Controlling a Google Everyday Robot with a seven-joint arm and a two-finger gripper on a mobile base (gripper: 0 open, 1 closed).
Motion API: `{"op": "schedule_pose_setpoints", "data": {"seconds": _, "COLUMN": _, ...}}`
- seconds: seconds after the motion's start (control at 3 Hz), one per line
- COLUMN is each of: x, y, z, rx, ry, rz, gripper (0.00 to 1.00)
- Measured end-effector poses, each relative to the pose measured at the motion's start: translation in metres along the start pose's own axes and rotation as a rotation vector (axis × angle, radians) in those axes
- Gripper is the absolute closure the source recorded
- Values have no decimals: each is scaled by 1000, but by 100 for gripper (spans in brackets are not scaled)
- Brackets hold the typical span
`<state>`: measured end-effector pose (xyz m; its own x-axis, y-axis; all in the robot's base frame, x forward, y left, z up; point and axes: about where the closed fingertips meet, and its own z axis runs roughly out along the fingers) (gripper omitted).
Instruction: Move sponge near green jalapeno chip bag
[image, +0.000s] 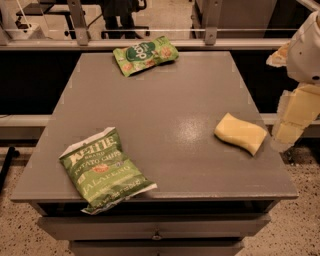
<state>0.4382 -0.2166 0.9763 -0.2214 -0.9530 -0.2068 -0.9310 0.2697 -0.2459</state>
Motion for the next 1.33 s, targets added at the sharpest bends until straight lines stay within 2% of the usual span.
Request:
{"op": "schedule_pose_setpoints", "data": {"seconds": 0.33, "x": 0, "y": 0, "z": 0, "rx": 0, "ry": 0, "rz": 0, "gripper": 0}}
{"op": "schedule_pose_setpoints", "data": {"seconds": 0.67, "x": 3, "y": 3, "z": 18, "rx": -20, "ry": -31, "rz": 25, "gripper": 0}}
{"op": "schedule_pose_setpoints", "data": {"seconds": 1.33, "x": 17, "y": -3, "z": 95, "rx": -73, "ry": -144, "rz": 192, "gripper": 0}}
